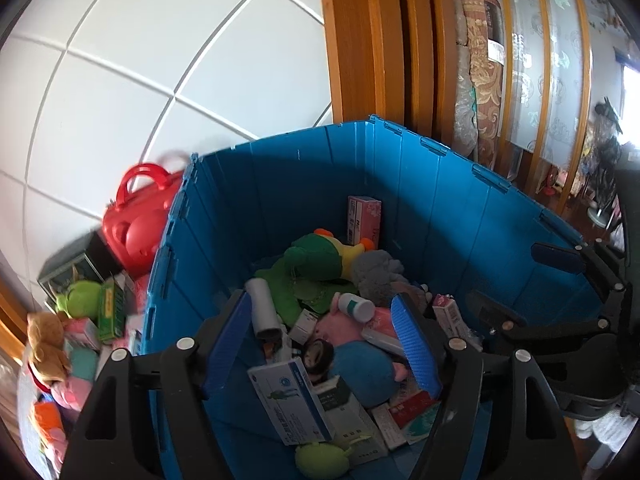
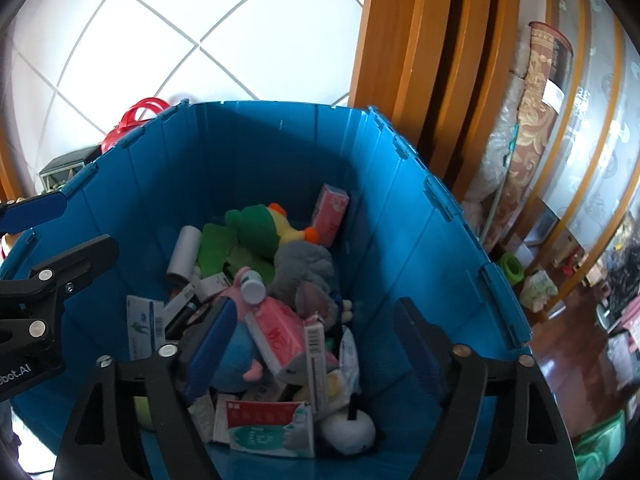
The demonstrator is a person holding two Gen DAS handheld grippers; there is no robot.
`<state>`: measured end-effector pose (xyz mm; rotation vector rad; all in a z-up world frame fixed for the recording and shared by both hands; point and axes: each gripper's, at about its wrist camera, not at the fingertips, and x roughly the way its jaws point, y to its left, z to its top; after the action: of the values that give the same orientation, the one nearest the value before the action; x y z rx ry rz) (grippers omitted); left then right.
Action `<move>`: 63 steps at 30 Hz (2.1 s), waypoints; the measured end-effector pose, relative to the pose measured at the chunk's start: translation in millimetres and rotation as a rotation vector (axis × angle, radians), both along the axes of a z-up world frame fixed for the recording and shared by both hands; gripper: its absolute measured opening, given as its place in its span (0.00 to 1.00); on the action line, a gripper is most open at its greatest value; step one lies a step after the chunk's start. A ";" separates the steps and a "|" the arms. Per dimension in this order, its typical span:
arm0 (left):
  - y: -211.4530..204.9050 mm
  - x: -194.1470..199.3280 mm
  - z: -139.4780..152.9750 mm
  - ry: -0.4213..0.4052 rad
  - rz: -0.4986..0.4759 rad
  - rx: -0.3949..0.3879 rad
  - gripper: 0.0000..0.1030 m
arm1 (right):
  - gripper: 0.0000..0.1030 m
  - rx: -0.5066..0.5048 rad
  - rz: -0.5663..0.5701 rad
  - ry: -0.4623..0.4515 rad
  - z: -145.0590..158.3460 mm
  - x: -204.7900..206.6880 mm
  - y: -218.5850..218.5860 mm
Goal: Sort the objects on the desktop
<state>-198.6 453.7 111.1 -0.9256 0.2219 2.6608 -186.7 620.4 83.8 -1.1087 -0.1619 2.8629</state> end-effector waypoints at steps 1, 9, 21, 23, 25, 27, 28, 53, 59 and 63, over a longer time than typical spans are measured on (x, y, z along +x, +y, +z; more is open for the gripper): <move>-3.3 0.4 0.5 -0.014 0.002 0.024 0.70 | 0.95 -0.003 0.002 0.000 0.4 0.6 0.0; -20.1 0.3 -8.0 -0.165 0.052 0.080 0.70 | 1.00 0.015 -0.024 0.010 5.7 9.5 -0.3; -26.9 18.0 -4.4 -0.135 0.007 0.147 0.70 | 1.00 -0.003 -0.006 0.026 11.3 30.5 -2.1; -25.4 23.4 -3.6 -0.112 0.009 0.136 0.70 | 1.00 -0.010 -0.004 0.031 11.3 33.9 -2.7; -25.5 29.2 -1.5 -0.092 0.005 0.139 0.70 | 1.00 -0.019 -0.004 0.036 12.1 37.6 -2.7; -23.8 37.7 1.5 -0.057 0.010 0.112 0.70 | 1.00 -0.031 -0.003 0.049 14.5 43.3 -3.3; -23.5 44.6 4.3 -0.028 0.014 0.096 0.70 | 1.00 -0.035 -0.002 0.055 16.0 46.6 -3.6; -36.8 89.8 7.0 0.062 0.105 0.054 0.97 | 1.00 -0.038 -0.047 0.094 29.3 88.5 -2.6; -42.4 90.5 8.2 0.053 0.127 0.059 0.97 | 1.00 -0.039 -0.013 0.081 29.4 90.3 -10.5; -44.7 90.5 7.7 0.044 0.121 0.074 0.97 | 1.00 -0.009 -0.014 0.090 32.5 93.5 -17.0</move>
<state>-108.1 409.0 118.8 -0.8838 0.0785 2.7809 -93.1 603.4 116.2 -0.9756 -0.1352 2.8971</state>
